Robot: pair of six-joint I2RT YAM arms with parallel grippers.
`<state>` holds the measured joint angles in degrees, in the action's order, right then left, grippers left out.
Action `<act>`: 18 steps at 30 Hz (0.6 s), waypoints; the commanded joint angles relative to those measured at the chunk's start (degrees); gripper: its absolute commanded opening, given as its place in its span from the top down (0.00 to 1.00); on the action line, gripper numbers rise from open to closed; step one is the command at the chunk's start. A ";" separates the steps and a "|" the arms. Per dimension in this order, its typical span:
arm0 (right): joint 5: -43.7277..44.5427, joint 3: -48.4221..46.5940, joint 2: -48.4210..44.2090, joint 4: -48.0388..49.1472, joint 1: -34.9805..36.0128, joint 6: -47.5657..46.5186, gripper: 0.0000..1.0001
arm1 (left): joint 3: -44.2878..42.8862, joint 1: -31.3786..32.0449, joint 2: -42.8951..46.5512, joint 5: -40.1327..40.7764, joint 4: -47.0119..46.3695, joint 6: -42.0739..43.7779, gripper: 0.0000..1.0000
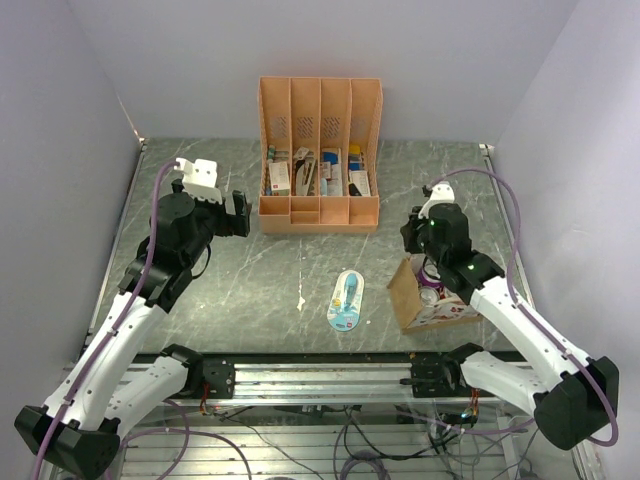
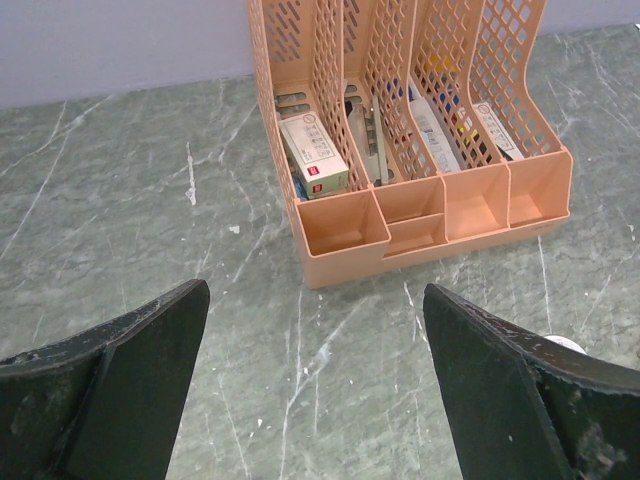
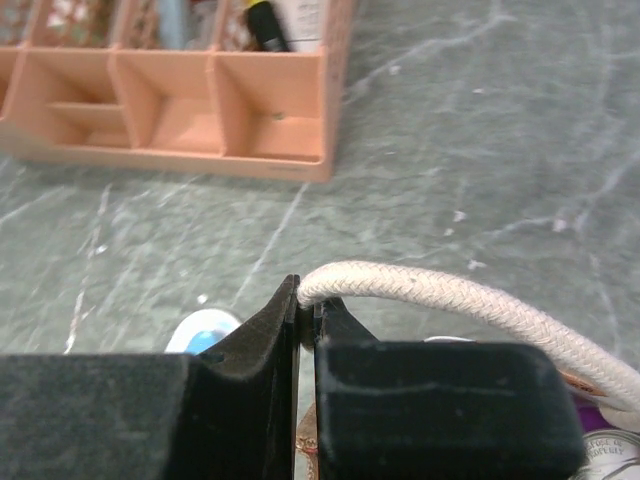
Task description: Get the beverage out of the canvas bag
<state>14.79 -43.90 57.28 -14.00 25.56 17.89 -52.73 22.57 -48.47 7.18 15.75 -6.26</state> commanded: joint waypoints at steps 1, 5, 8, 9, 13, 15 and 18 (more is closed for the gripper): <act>-18.21 -0.68 -2.24 6.54 0.54 -3.10 1.00 | -0.06 -0.59 0.38 -1.29 -1.71 0.64 0.02; -30.05 0.09 -2.32 7.10 1.55 -5.06 1.00 | -0.14 -0.60 0.39 -1.29 -1.57 0.64 0.02; -34.23 0.22 -1.48 6.66 4.17 -6.46 1.00 | -0.11 -0.61 0.41 -1.20 -1.55 0.64 0.02; -34.40 0.14 -1.08 6.30 5.42 -6.95 1.00 | -0.11 -0.60 0.45 -1.20 -1.52 0.59 0.02; -32.14 0.00 0.08 4.36 12.28 -9.30 1.00 | -0.11 -0.59 0.31 -1.47 -1.52 0.55 0.02; -31.18 -0.04 0.50 3.76 14.80 -9.98 1.00 | -0.11 -0.59 0.23 -1.62 -1.52 0.47 0.02; -29.37 -0.28 1.06 2.42 16.88 -9.93 1.00 | -0.17 -0.59 0.15 -1.91 -1.54 0.46 0.02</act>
<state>-12.71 -43.31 58.13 -13.78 39.51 8.64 -52.73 22.57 -48.47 7.07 15.75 -6.20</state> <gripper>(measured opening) 0.035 0.984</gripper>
